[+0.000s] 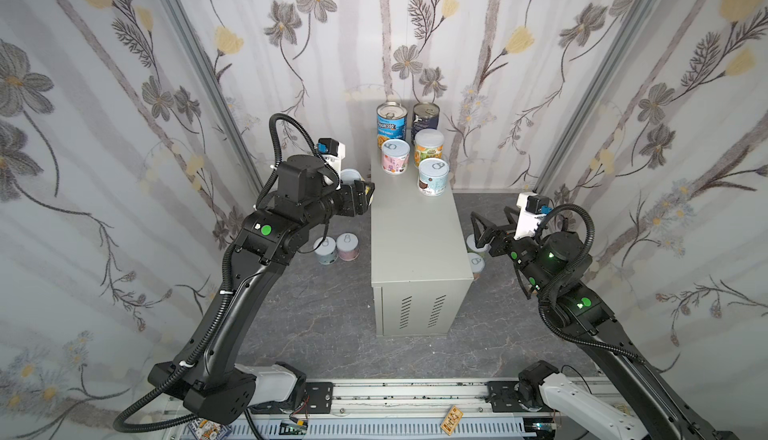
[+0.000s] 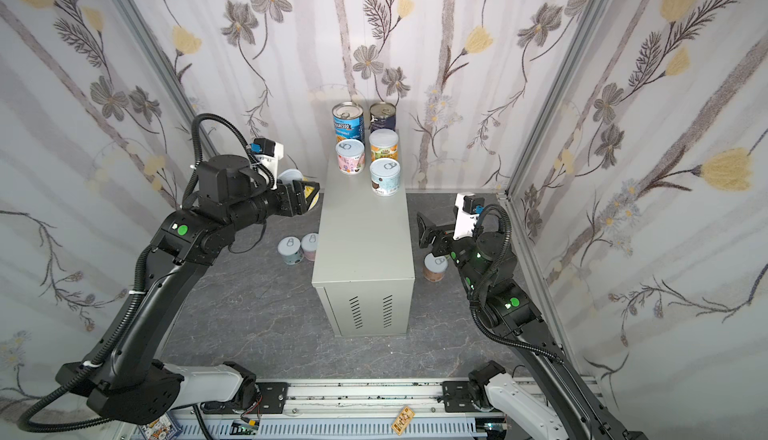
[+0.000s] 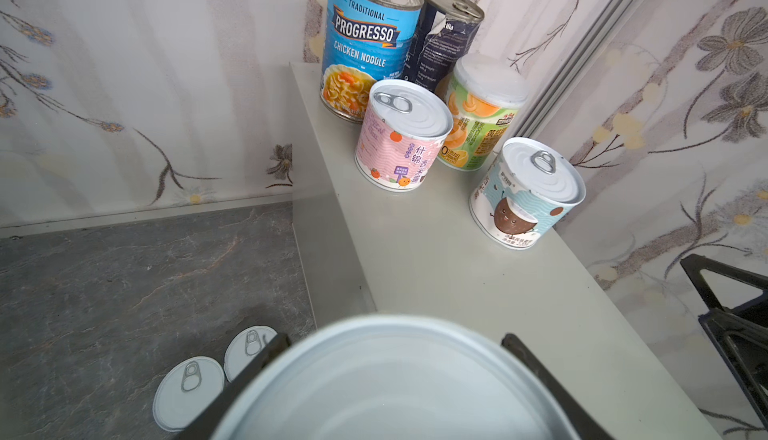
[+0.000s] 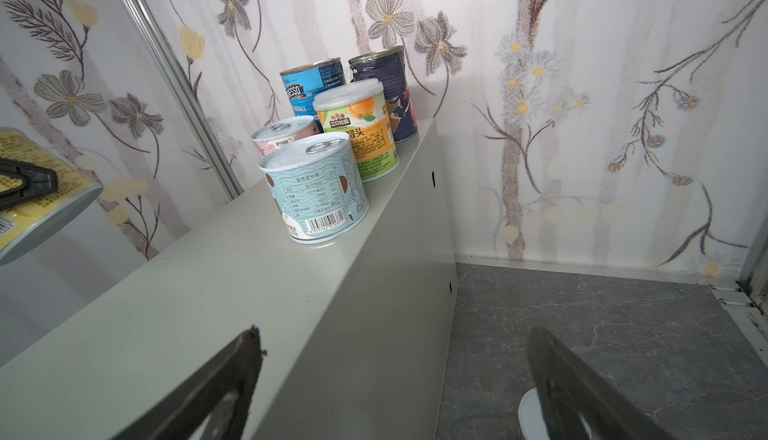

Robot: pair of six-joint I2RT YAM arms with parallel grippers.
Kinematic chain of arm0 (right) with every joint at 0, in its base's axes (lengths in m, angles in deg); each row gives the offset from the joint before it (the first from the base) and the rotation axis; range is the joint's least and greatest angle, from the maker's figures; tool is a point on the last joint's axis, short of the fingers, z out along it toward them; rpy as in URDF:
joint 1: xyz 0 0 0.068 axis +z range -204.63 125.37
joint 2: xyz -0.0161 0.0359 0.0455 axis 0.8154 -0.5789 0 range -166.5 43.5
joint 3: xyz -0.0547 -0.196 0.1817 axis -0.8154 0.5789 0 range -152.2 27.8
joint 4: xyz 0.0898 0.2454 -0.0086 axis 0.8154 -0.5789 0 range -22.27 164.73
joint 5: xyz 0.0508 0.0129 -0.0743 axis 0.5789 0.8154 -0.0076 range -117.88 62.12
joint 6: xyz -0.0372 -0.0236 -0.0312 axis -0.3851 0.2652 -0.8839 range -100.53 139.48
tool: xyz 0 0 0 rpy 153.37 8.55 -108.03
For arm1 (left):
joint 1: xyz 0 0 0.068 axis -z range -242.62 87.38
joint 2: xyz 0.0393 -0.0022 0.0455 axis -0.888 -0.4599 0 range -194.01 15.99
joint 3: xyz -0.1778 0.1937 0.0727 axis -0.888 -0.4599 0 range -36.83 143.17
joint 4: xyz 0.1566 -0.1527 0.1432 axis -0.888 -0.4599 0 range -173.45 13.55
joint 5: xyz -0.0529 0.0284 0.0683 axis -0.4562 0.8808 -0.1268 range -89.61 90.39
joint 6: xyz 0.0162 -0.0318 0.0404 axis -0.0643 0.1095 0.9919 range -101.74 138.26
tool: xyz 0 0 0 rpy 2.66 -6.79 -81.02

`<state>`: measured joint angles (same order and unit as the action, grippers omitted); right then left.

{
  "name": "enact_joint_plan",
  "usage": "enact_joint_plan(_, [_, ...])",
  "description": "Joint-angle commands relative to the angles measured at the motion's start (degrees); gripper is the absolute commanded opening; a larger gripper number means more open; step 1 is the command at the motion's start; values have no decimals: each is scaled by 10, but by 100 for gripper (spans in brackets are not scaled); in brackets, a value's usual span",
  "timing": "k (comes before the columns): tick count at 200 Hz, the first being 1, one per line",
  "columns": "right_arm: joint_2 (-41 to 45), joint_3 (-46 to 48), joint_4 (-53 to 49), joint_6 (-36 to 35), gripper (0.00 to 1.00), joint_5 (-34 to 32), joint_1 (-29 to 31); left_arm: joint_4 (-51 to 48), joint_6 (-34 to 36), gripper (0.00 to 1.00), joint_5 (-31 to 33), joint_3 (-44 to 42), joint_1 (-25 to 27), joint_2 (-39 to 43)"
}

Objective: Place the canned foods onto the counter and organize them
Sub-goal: 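Carry the held can over the cabinet top toward the pink-labelled can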

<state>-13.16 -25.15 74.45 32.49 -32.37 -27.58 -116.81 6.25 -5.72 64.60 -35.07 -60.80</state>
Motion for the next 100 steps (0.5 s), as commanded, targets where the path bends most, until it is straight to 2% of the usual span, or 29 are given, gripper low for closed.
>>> enact_joint_plan(1, [10,11,-6,1,100,-17,-1,-12,-5,0,-7,36,8,-22])
enact_joint_plan(30, [25,26,-9,-4,100,-24,-5,-54,8,0,10,94,32,-68])
enact_joint_plan(100, [43,47,-10,-10,100,-44,-9,-150,51,0,102,268,89,-205])
